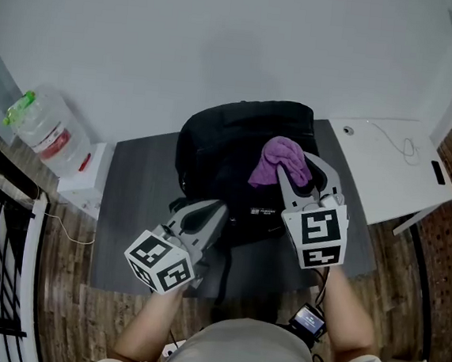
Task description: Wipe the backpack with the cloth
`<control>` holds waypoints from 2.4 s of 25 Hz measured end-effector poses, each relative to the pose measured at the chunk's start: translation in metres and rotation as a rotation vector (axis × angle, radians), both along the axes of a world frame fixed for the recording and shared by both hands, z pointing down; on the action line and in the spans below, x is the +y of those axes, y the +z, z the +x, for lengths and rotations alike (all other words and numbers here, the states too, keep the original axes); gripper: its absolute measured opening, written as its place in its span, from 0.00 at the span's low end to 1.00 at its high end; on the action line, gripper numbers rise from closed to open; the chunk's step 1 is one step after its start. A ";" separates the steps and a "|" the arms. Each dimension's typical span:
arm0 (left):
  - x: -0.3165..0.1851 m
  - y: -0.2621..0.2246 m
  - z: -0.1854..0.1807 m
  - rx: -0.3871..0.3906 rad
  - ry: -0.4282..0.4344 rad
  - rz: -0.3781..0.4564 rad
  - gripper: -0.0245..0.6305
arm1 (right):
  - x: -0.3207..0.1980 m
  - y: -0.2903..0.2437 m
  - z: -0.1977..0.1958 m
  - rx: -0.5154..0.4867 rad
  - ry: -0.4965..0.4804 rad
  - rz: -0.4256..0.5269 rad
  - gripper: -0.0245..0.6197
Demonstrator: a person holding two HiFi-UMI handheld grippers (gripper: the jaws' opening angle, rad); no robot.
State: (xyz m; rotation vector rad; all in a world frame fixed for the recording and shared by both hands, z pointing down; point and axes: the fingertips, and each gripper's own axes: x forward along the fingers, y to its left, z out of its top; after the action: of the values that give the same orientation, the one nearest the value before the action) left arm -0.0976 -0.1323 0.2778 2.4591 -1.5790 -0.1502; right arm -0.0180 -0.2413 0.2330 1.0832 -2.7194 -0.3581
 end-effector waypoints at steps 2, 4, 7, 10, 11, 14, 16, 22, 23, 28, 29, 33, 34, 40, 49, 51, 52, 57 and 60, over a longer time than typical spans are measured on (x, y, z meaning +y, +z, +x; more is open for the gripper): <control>-0.003 -0.001 0.006 -0.006 0.009 0.000 0.05 | -0.004 0.001 0.009 -0.005 0.013 -0.002 0.29; -0.006 -0.003 0.013 -0.014 0.019 -0.001 0.05 | -0.007 0.001 0.018 -0.012 0.025 -0.004 0.29; -0.011 -0.007 0.021 -0.028 0.036 -0.001 0.05 | -0.011 -0.001 0.028 -0.032 0.038 -0.009 0.29; -0.015 -0.009 0.030 -0.041 0.049 0.000 0.05 | -0.016 -0.002 0.039 -0.054 0.046 -0.011 0.29; -0.016 -0.009 0.034 -0.045 0.053 0.001 0.05 | -0.018 -0.001 0.043 -0.057 0.049 -0.011 0.29; -0.019 -0.010 0.043 -0.054 0.061 0.001 0.05 | -0.022 0.000 0.054 -0.072 0.055 -0.020 0.29; -0.021 -0.010 0.048 -0.058 0.064 0.001 0.05 | -0.025 0.001 0.060 -0.082 0.060 -0.026 0.29; -0.021 -0.007 0.057 -0.061 0.063 -0.007 0.05 | -0.035 0.007 0.082 -0.086 0.091 -0.038 0.29; -0.022 -0.007 0.058 -0.062 0.064 -0.007 0.05 | -0.037 0.007 0.086 -0.086 0.100 -0.039 0.29; -0.022 -0.007 0.058 -0.057 0.063 -0.009 0.05 | -0.049 0.011 0.105 -0.081 0.160 -0.049 0.29; -0.022 -0.007 0.057 -0.055 0.062 -0.010 0.05 | -0.052 0.013 0.110 -0.079 0.177 -0.053 0.29; -0.021 -0.005 0.057 -0.053 0.069 -0.011 0.05 | -0.063 0.019 0.132 -0.082 0.242 -0.074 0.29; -0.021 -0.004 0.058 -0.053 0.072 -0.012 0.05 | -0.065 0.020 0.137 -0.085 0.255 -0.078 0.29; -0.020 -0.002 0.057 -0.051 0.080 -0.017 0.05 | -0.065 0.017 0.158 -0.116 0.300 -0.080 0.29; -0.011 -0.002 0.044 -0.041 0.062 -0.015 0.05 | -0.031 -0.005 0.133 -0.156 0.200 -0.055 0.29; -0.006 -0.001 0.039 -0.036 0.052 -0.015 0.05 | -0.019 -0.009 0.119 -0.162 0.159 -0.055 0.29; -0.004 0.000 0.036 -0.033 0.046 -0.016 0.05 | -0.013 -0.011 0.112 -0.163 0.139 -0.052 0.29; 0.007 0.002 0.018 -0.015 0.011 -0.015 0.05 | 0.021 -0.027 0.068 -0.176 0.020 -0.026 0.29; 0.015 0.004 0.004 -0.002 -0.014 -0.014 0.05 | 0.046 -0.033 0.031 -0.174 -0.082 -0.023 0.29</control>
State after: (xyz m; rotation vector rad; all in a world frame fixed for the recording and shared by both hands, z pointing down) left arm -0.0934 -0.1177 0.2817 2.4389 -1.5930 -0.1391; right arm 0.0130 -0.1951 0.1998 1.0449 -2.9192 -0.2557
